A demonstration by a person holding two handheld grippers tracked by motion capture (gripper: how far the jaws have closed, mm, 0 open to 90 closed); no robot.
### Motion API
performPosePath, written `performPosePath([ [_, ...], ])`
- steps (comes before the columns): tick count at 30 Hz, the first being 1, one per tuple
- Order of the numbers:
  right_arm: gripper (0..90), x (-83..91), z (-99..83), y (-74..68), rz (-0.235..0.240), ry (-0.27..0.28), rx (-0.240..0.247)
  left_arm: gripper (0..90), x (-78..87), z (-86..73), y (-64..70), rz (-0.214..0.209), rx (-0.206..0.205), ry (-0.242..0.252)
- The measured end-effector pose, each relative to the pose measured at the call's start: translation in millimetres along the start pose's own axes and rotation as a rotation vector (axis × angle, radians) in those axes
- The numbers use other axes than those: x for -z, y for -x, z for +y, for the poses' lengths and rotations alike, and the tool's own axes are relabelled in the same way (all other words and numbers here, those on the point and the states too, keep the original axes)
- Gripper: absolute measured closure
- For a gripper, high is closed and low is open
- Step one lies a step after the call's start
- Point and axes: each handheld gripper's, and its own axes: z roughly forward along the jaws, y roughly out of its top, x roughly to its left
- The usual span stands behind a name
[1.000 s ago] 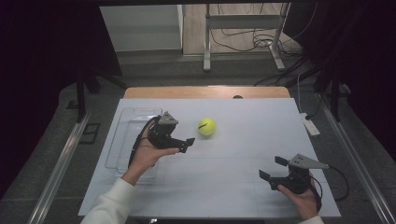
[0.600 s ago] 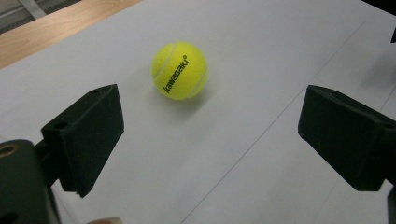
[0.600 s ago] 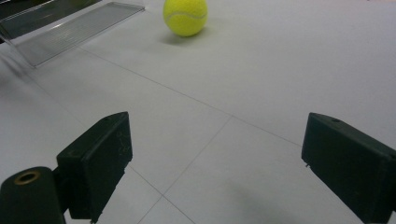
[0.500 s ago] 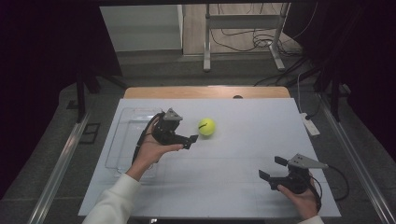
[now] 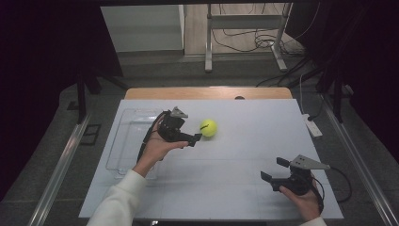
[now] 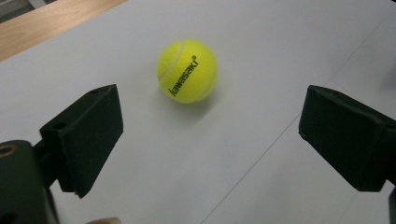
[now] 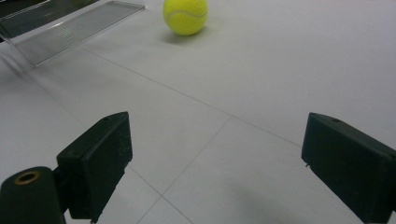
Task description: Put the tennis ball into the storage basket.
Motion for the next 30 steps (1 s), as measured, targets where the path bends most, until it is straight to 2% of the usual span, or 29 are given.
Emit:
performPosePath([
  [17,9.0,0.1,-0.2,0.6,0.005,0.000,-0.004,6.9,-17.7,14.2,2.0,0.008,-0.016,-0.037],
  [30,9.0,0.0,-0.5,1.0,0.004,-0.004,-0.003,6.8,-29.2,23.4,-1.2,-0.001,0.000,-0.041],
])
